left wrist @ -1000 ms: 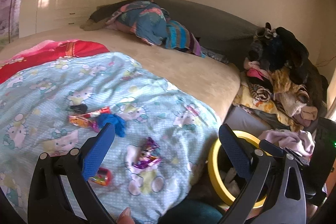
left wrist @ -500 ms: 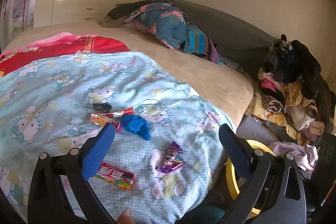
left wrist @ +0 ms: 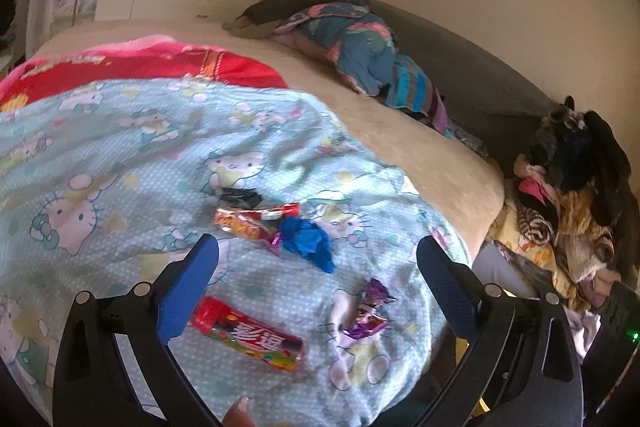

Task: Collect trash
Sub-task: 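Move both tools back over the remaining wrappers on the blanket, then grasp the purple candy wrapper with the right tool while the left tool grasps a small wrapper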

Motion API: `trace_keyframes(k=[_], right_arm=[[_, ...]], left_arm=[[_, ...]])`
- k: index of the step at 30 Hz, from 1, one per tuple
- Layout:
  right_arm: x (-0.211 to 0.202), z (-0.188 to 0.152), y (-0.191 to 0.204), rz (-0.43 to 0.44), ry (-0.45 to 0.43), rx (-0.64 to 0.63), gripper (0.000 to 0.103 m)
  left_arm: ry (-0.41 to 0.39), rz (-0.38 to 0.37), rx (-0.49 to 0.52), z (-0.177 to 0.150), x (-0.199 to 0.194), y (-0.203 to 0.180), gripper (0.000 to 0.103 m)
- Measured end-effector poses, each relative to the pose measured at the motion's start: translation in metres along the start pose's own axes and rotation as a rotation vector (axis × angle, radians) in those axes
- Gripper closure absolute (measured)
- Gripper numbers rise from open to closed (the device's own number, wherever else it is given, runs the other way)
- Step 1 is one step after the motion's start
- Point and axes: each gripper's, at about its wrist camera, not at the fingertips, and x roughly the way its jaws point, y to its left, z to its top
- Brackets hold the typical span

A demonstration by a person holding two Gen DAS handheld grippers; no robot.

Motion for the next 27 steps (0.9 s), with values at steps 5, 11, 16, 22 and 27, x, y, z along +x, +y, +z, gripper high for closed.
trace_keyframes(k=[5, 11, 16, 22, 27], right_arm=[[0.016, 0.002, 0.004, 0.013, 0.019, 0.014, 0.033], [0.040, 0.005, 0.010, 0.005, 0.041, 0.016, 0.033], [0.062, 0.001, 0.014, -0.039, 0.072, 0.004, 0.033], [0.079, -0.001, 0.013, -0.036, 0.102, 0.025, 0.033], [0.091, 0.001, 0.012, -0.036, 0.114, 0.033, 0.033]], left_arm=[[0.022, 0.022, -0.061, 0.001, 0.013, 0.021, 0.007], [0.057, 0.037, -0.136, 0.001, 0.032, 0.045, 0.008], [0.101, 0.037, -0.207, -0.001, 0.053, 0.062, 0.016], [0.152, 0.027, -0.262, -0.002, 0.078, 0.070, 0.028], [0.188, 0.025, -0.264, -0.002, 0.098, 0.068, 0.028]])
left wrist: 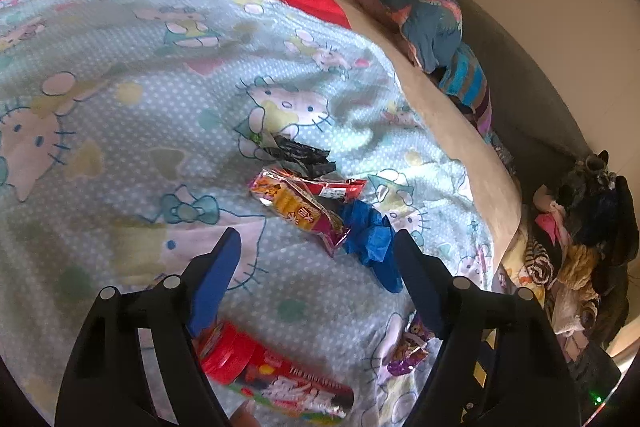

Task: Collect trash
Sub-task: 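Grasp the purple candy wrapper with the right tool while the left tool grasps a small wrapper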

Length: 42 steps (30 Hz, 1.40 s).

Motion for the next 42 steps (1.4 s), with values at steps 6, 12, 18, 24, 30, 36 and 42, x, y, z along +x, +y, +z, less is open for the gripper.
trace_keyframes(k=[6, 12, 18, 24, 30, 36, 42], right_arm=[[0.020, 0.001, -0.005, -0.003, 0.025, 0.041, 0.033], [0.039, -0.004, -0.003, 0.002, 0.056, 0.046, 0.045], [0.051, -0.014, 0.004, 0.012, 0.084, 0.013, 0.054], [0.051, -0.015, 0.002, 0.034, 0.081, 0.027, 0.057], [0.046, -0.017, 0.000, 0.037, 0.063, 0.041, 0.064], [0.037, -0.020, 0.003, 0.068, 0.040, 0.034, 0.066], [0.026, -0.022, 0.009, 0.088, -0.002, 0.006, 0.067]], left_arm=[[0.033, 0.030, 0.003, 0.004, 0.023, 0.001, 0.032], [0.070, 0.013, -0.043, 0.009, 0.039, 0.004, 0.037], [0.089, 0.018, -0.105, 0.010, 0.052, 0.015, 0.044], [0.083, 0.005, -0.122, 0.008, 0.051, 0.020, 0.065], [0.081, -0.032, -0.133, 0.003, 0.043, 0.023, 0.093], [0.059, -0.063, -0.111, -0.003, 0.027, 0.018, 0.102], [-0.002, -0.086, -0.066, -0.003, 0.002, 0.009, 0.102]])
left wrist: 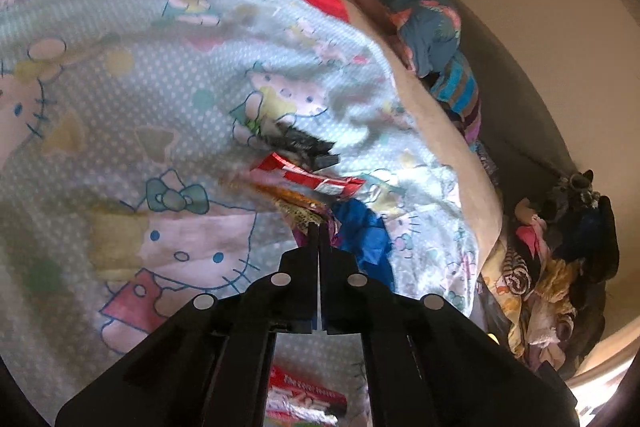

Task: Collect trash

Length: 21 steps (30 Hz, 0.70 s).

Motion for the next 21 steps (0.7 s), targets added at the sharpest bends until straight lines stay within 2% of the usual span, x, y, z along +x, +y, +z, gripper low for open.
trace_keyframes(k=[8, 21], right_arm=[[-0.018, -0.001, -0.004, 0.011, -0.053, 0.017, 0.067], [-0.043, -0.002, -0.010, 0.007, -0.099, 0.025, 0.067]], left_arm=[[-0.056, -0.033, 0.090, -0.003, -0.027, -0.019, 0.102], [-0.070, -0.111, 0.180, -0.015, -0.055, -0.048, 0.102]])
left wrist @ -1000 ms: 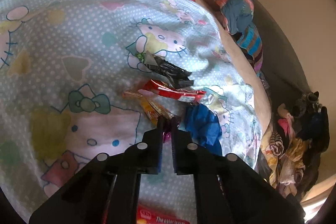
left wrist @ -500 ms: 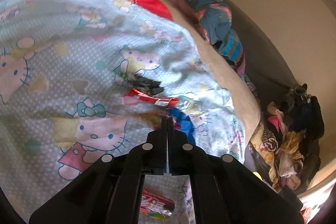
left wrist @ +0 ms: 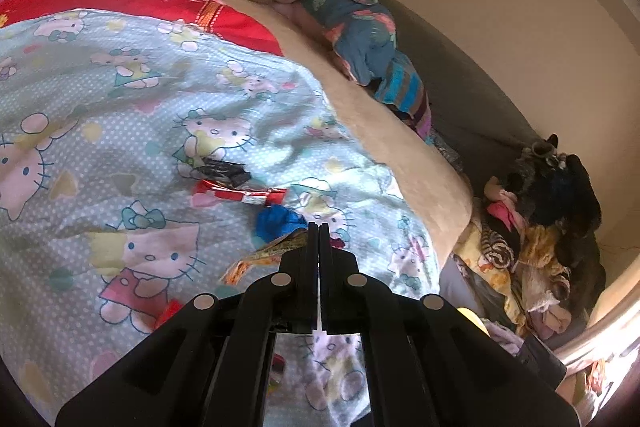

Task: Collect trash

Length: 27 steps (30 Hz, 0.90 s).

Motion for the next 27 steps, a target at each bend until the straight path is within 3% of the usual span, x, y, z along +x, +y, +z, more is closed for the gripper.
trace_keyframes(k=[17, 27], right_arm=[[-0.045, 0.006, -0.042, -0.076, -0.047, 0.080, 0.067], [-0.072, 0.009, -0.086, -0.143, -0.088, 0.183, 0.067]], left_arm=[[0.059, -0.148, 0.131, -0.023, -0.001, -0.072, 0.102], [0.089, -0.194, 0.190, -0.036, 0.003, -0.100, 0.102]])
